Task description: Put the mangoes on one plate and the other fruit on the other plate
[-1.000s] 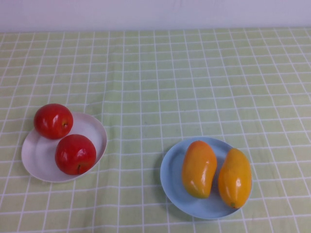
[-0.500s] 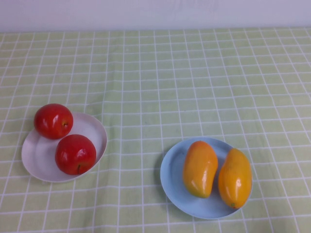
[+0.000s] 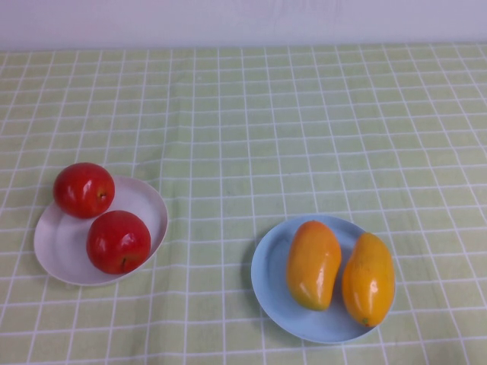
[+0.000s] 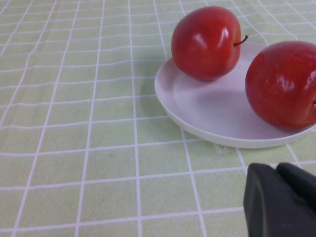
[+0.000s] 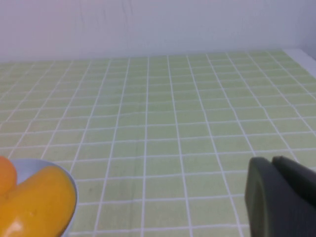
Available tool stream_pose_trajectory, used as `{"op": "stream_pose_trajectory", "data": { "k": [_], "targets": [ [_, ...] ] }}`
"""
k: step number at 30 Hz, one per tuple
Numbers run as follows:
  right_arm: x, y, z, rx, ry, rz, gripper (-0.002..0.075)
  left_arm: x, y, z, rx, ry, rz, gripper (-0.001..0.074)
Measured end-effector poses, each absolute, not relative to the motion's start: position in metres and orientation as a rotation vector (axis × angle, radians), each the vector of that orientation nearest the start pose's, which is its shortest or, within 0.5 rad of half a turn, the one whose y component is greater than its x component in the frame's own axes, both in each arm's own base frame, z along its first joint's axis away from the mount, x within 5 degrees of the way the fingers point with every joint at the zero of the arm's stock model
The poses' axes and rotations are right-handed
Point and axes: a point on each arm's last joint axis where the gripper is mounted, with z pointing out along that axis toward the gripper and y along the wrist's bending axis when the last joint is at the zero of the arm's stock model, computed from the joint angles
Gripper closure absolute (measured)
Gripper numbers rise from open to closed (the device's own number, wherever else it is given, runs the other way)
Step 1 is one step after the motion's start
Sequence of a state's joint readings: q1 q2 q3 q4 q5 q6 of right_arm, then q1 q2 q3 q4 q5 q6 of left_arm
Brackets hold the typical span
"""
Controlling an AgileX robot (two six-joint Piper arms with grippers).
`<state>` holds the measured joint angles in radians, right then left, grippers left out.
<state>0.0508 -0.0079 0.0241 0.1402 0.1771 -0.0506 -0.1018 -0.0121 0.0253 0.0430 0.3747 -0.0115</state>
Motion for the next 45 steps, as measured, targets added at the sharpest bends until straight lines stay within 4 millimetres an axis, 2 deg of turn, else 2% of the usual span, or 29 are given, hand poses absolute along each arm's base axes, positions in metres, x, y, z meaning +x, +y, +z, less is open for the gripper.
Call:
{"op": "stream_pose_trajectory", "data": {
  "k": [13, 45],
  "targets": [
    [0.053, 0.005, 0.173, -0.043, 1.857, 0.081, 0.0741, 0.052, -0.004, 0.172, 0.111, 1.868, -0.036, 0.0731],
    [0.053, 0.006, 0.173, -0.030, 1.863, 0.103, 0.0741, 0.052, -0.004, 0.172, 0.111, 1.868, -0.036, 0.0731]
  ]
}}
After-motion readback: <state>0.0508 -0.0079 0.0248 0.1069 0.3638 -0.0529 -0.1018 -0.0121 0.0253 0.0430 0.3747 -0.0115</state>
